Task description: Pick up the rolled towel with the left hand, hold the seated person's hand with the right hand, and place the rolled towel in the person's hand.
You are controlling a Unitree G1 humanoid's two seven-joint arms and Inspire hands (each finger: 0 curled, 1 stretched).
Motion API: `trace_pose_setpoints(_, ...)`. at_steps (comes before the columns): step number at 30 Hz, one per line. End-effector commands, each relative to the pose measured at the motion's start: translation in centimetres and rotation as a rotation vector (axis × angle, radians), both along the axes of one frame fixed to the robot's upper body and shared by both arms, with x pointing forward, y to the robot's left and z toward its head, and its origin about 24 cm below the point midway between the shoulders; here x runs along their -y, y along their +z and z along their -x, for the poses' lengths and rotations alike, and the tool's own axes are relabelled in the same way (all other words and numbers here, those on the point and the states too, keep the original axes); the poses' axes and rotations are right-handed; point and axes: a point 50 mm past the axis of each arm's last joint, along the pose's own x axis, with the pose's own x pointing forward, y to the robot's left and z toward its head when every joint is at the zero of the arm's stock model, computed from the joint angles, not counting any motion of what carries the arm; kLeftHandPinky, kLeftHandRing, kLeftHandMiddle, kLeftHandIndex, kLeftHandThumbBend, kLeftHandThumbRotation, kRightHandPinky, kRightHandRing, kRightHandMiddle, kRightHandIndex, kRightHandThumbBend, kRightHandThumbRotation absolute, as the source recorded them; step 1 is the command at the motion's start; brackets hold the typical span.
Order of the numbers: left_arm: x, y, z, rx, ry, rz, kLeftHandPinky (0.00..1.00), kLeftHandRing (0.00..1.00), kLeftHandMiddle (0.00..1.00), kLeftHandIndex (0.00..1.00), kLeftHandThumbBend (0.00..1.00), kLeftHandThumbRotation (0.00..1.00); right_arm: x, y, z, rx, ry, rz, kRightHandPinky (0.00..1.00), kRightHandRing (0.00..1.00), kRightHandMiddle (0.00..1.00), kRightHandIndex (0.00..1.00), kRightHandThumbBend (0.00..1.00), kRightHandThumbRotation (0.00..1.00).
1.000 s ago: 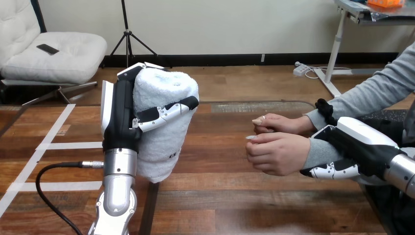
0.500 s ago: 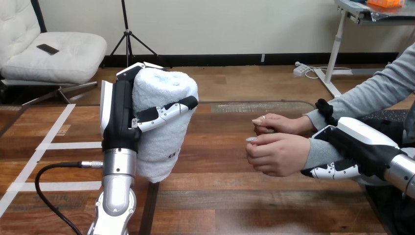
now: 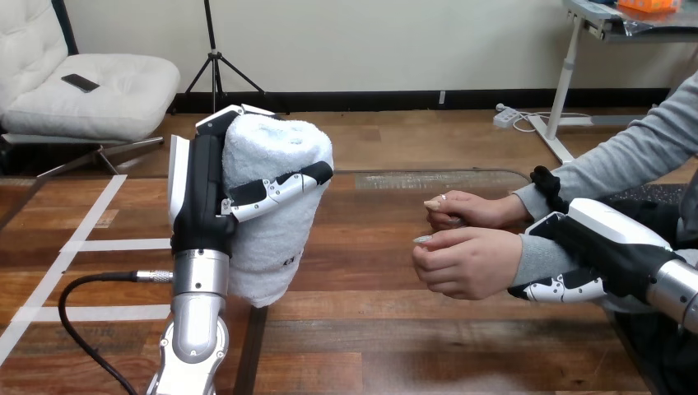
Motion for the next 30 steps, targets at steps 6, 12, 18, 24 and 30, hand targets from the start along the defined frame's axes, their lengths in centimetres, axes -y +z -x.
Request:
trace_pose_setpoints(6,0.12,3.53,-1.44,0.141,-0.016,-0.004,0.35,0.39,0.4,0.4,0.67,0.0,-1.24,3.04,-1.79,0.135,0.028,-0.065,0.26,0.3,0.35,0.4,0.46,0.31)
trace_pose_setpoints(12,0.08,3.57,-1.47,0.142,-0.016,-0.007,0.35,0.39,0.4,0.4,0.67,0.0,-1.22,3.1,-1.8,0.133,0.027,-0.064,0.27,0.31,0.36,0.4,0.48,0.29)
trace_pose_setpoints(18,0.06,3.64,-1.48,0.145,-0.015,-0.012,0.36,0.39,0.4,0.4,0.67,0.0,-1.17,3.09,-1.8,0.128,0.022,-0.066,0.3,0.33,0.38,0.42,0.52,0.27)
trace_pose_setpoints(24,0.01,3.69,-1.52,0.146,-0.011,-0.02,0.36,0.39,0.4,0.4,0.67,0.0,-1.15,3.08,-1.82,0.123,0.017,-0.072,0.33,0.36,0.41,0.43,0.61,0.22)
trace_pose_setpoints(30,-0.04,3.76,-1.53,0.15,-0.01,-0.019,0.36,0.39,0.4,0.4,0.67,0.0,-1.14,3.07,-1.84,0.116,0.01,-0.085,0.35,0.38,0.42,0.44,0.69,0.18)
